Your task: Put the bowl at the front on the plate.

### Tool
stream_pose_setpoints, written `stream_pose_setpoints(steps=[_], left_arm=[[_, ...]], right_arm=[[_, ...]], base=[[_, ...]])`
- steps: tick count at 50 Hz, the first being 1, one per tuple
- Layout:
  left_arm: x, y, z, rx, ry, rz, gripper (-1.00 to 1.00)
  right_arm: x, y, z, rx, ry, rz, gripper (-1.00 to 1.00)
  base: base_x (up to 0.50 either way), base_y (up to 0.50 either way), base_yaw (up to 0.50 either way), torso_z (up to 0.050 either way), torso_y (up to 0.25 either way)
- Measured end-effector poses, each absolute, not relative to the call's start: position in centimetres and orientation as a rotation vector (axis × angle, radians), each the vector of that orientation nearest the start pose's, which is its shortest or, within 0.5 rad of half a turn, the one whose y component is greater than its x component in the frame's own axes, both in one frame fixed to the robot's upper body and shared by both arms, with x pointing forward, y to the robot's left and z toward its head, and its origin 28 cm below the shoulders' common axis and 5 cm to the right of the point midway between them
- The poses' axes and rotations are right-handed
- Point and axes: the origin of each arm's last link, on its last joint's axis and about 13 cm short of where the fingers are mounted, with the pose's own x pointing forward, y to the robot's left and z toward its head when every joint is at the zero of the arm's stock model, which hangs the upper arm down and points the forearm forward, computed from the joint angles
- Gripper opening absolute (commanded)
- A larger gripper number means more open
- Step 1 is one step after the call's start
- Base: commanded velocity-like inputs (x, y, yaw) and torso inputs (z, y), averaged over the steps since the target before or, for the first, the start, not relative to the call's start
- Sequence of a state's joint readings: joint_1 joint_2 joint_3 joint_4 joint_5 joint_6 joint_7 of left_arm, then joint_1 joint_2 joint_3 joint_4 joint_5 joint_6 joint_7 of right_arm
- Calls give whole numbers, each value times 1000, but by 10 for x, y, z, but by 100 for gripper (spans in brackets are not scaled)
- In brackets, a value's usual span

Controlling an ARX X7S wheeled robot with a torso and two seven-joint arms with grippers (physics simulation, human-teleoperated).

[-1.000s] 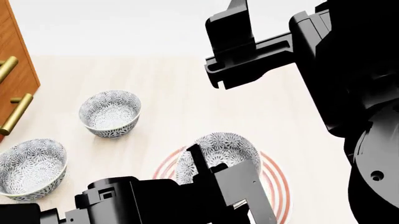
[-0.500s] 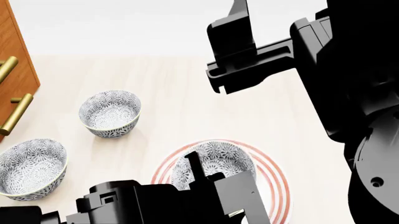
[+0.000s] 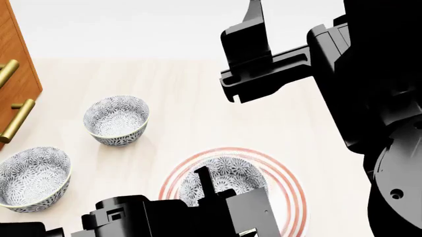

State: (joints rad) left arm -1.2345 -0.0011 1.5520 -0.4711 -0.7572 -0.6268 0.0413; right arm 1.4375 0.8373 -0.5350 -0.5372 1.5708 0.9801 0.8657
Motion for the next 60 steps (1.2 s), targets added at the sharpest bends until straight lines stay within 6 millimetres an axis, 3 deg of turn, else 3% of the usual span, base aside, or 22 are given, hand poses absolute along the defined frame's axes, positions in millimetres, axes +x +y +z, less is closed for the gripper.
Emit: stream_pose_setpoints(steps=[60], left_arm=[[330, 67, 110, 862, 380, -945, -100]], right_arm=[[220, -127, 340, -261, -218, 177, 100]], base=[[0, 0, 0, 0, 1]])
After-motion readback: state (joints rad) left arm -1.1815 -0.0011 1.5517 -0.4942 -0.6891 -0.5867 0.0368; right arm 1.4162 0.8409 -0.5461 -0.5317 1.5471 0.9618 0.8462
